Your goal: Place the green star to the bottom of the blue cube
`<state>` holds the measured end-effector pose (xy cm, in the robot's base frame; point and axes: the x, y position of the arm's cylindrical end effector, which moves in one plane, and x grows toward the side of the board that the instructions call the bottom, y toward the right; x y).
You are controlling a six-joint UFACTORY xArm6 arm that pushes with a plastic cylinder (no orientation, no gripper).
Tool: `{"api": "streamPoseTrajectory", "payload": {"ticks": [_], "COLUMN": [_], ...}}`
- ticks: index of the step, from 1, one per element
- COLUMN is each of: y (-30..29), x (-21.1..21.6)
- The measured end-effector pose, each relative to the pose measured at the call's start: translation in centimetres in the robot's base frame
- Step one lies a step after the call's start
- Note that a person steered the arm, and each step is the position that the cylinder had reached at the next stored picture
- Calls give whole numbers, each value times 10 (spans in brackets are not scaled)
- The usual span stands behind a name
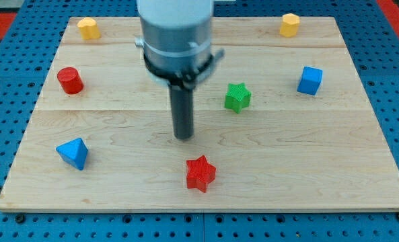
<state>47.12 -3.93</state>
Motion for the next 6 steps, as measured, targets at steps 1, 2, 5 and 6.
{"api": "streamPoseTrajectory", "payload": {"ticks": [1, 2, 5, 6], "y": [-6, 81, 213, 211], "x": [-64, -65, 1, 34]}}
